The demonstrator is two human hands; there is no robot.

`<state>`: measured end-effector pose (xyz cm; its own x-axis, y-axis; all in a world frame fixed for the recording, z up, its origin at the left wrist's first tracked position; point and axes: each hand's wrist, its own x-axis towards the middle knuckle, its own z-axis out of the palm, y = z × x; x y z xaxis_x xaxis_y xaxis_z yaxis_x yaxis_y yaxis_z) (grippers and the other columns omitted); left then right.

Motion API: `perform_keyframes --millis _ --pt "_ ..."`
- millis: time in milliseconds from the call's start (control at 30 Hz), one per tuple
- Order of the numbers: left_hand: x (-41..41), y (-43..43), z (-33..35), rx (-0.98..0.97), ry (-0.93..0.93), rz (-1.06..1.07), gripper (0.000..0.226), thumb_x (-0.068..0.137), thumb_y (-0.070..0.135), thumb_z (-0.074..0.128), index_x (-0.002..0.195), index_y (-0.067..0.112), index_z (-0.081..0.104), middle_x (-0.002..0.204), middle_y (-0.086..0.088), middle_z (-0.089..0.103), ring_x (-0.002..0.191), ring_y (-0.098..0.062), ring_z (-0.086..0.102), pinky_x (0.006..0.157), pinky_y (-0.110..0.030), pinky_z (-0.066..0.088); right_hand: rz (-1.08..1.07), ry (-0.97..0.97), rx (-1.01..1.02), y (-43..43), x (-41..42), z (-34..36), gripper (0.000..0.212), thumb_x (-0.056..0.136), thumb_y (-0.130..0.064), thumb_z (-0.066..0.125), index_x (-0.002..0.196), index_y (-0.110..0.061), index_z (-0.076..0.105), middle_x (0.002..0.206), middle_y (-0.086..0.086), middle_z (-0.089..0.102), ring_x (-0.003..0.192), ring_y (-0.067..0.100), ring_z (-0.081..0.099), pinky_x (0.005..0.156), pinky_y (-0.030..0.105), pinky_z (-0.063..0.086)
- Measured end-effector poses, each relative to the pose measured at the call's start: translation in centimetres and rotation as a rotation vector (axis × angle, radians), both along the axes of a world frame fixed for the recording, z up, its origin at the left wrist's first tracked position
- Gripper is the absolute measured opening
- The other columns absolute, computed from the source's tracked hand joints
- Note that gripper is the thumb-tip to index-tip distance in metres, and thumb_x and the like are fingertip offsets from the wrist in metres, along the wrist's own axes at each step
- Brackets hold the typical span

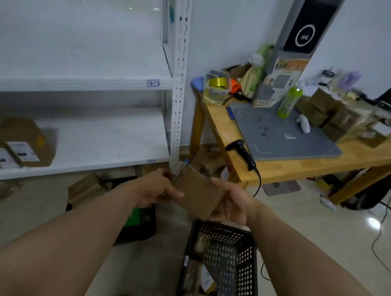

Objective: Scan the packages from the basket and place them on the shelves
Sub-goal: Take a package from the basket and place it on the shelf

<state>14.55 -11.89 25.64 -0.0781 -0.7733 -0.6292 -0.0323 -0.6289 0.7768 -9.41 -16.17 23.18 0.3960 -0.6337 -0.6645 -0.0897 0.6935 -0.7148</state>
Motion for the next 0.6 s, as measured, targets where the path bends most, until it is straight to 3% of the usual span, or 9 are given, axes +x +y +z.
perform_keyframes --millis 133,200,333,400,467,533,600 --pt "2.8 -1.6 2.2 -0.154 0.002 -0.041 0.104 0.067 -0.023 0.073 0.142 0.039 0.037 0.136 -0.008 0.045 0.124 -0.036 0.050 0.099 -0.053 0.052 -0.052 -0.056 0.056 -1.2 2.6 2.1 0.078 0.076 -0.082 0.057 0.127 -0.024 0.067 0.122 0.018 0.071 0.116 0.042 0.065 0.096 0.062 0.051" --pt "4.2 -2.2 3.3 -0.212 0.044 -0.094 0.106 0.068 -0.026 0.070 0.141 0.043 0.036 0.136 -0.008 0.041 0.125 -0.037 0.047 0.099 -0.056 0.052 -0.050 -0.070 0.106 -2.0 4.4 3.2 0.086 0.072 -0.083 0.059 0.130 -0.021 0.065 0.123 0.023 0.069 0.117 0.044 0.063 0.095 0.059 0.054" --pt "7.9 -3.5 5.0 -0.257 0.046 -0.157 0.106 0.072 -0.027 0.066 0.142 0.045 0.032 0.138 -0.009 0.039 0.121 -0.034 0.049 0.097 -0.057 0.053 -0.074 -0.100 0.079 -3.5 8.1 5.3 0.082 0.069 -0.069 0.077 0.133 -0.020 0.062 0.132 0.023 0.064 0.121 0.042 0.062 0.086 0.050 0.059" --pt "10.2 -4.1 5.2 -0.186 0.069 -0.153 0.108 0.074 -0.023 0.068 0.142 0.050 0.028 0.135 -0.008 0.045 0.115 -0.033 0.052 0.098 -0.060 0.051 -0.064 -0.116 -0.013 -4.3 9.5 5.7 0.079 0.069 -0.062 0.082 0.132 -0.018 0.064 0.134 0.021 0.064 0.121 0.039 0.063 0.096 0.049 0.054" --pt "12.7 -4.6 4.8 -0.079 0.198 -0.147 0.117 0.064 -0.010 0.083 0.144 0.053 0.025 0.135 -0.009 0.055 0.119 -0.038 0.056 0.096 -0.065 0.049 -0.061 -0.145 -0.108 -5.1 10.8 5.9 0.090 0.060 -0.051 0.093 0.137 -0.020 0.059 0.133 0.016 0.064 0.118 0.036 0.064 0.101 0.053 0.049" --pt "14.7 -4.8 4.6 -0.014 0.355 -0.148 0.121 0.048 0.011 0.098 0.148 0.039 0.037 0.131 -0.013 0.061 0.116 -0.041 0.063 0.088 -0.066 0.052 -0.059 -0.169 -0.170 -5.9 12.2 5.8 0.110 0.049 -0.032 0.100 0.145 -0.028 0.047 0.135 0.012 0.061 0.115 0.033 0.065 0.097 0.055 0.054" --pt "15.7 -4.8 4.8 0.032 0.433 -0.110 0.094 0.053 0.033 0.096 0.137 0.020 0.055 0.123 -0.016 0.063 0.109 -0.040 0.066 0.087 -0.063 0.053 -0.006 -0.155 -0.207 -6.4 13.9 5.6 0.114 0.054 -0.014 0.097 0.150 -0.037 0.038 0.137 0.012 0.061 0.116 0.035 0.066 0.090 0.052 0.057"
